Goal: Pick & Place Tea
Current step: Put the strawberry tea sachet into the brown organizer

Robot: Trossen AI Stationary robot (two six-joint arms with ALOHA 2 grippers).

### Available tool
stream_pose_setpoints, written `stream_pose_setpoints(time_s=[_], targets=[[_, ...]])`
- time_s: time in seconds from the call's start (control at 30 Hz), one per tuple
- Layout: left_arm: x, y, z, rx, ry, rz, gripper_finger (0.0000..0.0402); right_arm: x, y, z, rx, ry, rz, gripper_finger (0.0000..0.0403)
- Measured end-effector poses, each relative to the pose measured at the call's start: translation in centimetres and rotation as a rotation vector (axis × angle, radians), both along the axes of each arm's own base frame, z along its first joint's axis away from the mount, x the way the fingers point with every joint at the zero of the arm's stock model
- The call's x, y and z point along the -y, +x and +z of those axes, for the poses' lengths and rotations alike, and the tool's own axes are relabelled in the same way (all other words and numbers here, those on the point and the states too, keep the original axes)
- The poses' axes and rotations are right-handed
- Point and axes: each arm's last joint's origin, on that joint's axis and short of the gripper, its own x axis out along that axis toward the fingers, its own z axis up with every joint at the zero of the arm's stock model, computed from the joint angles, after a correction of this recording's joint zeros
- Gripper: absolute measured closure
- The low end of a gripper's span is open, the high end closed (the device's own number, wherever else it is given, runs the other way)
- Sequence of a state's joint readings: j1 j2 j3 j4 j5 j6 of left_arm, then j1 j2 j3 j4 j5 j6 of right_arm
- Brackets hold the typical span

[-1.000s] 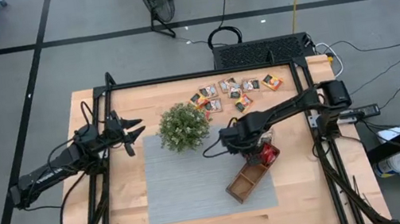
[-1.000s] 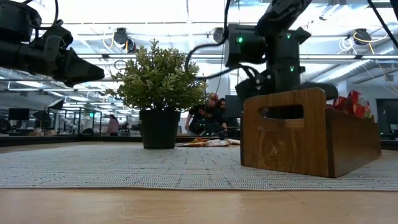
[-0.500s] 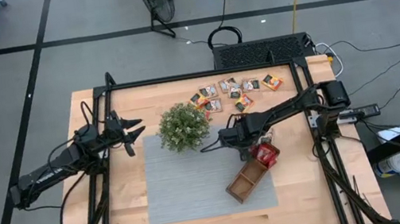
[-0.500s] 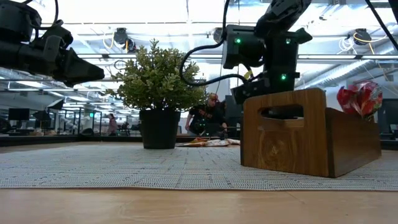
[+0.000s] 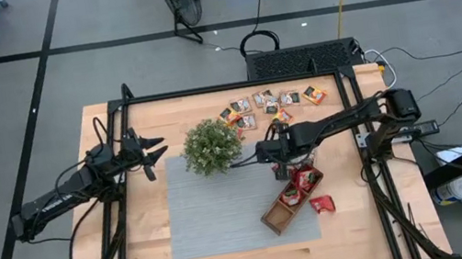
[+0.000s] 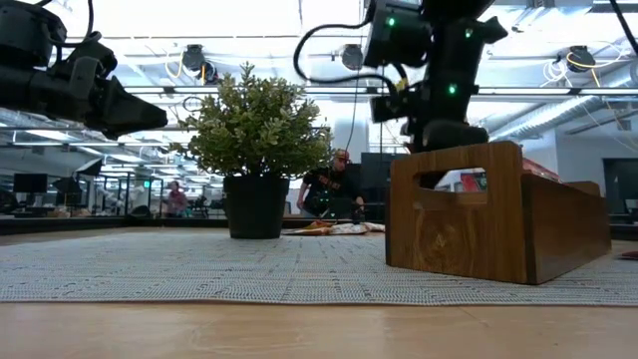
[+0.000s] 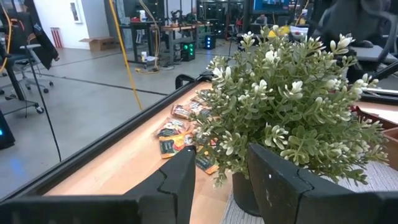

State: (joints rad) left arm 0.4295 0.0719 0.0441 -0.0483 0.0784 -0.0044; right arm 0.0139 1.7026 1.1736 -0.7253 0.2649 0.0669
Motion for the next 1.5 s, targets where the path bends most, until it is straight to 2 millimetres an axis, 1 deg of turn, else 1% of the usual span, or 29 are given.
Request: stream_pose_setpoints(time_s=[0.1,0.23,0.37,0.43,0.5,0.6,0.73,0.8,0.9,1.07,1.27,1.43,1.5], targets=[[0.0,0.0,0.0,-0.001,0.000,0.000,0.0254,0.0,-0.2,1.3,0.068,0.000,-0.001,0.0403],[0.0,0.0,0.0,0.000,0.000,0.000,0.0254,-0.3,-0.9,3.7,0.171,0.023,-0.006,0.0403],[0.0,0.0,0.0,-0.001,0.000,0.000,0.0254,-1.9,-1.9,5.8,0.306,0.190,0.052,0.0403],[0.0,0.0,0.0,-0.001,0.000,0.000,0.0254,-2.9,-2.3,6.1,0.369,0.289,0.106,0.0401],[0.0,0.0,0.0,-0.001,0.000,-0.001,0.0254,-4.0,-2.9,6.4,0.409,0.362,0.171,0.0389],[0.0,0.0,0.0,-0.001,0.000,-0.001,0.0254,-5.8,-3.7,6.2,0.405,0.392,0.240,0.0348],[0.0,0.0,0.0,0.000,0.000,0.000,0.0254,-7.6,-4.9,4.6,0.319,0.426,0.269,0.0274],[0.0,0.0,0.0,-0.001,0.000,0.000,0.0254,-8.3,-5.3,3.8,0.294,0.423,0.281,0.0243],[0.0,0.0,0.0,-0.001,0.000,0.000,0.0254,-8.8,-5.8,2.6,0.261,0.373,0.281,0.0214],[0.0,0.0,0.0,-0.001,0.000,0.000,0.0254,-8.7,-6.2,1.8,0.256,0.306,0.276,0.0205],[0.0,0.0,0.0,-0.001,-0.001,0.000,0.0254,-8.5,-6.6,0.8,0.228,0.285,0.285,0.0217],[0.0,0.0,0.0,-0.001,-0.001,0.000,0.0254,-8.8,-6.7,0.2,0.237,0.375,0.325,0.0228],[0.0,0.0,0.0,-0.001,0.000,0.000,0.0254,-8.9,-6.8,0.1,0.236,0.385,0.333,0.0234]])
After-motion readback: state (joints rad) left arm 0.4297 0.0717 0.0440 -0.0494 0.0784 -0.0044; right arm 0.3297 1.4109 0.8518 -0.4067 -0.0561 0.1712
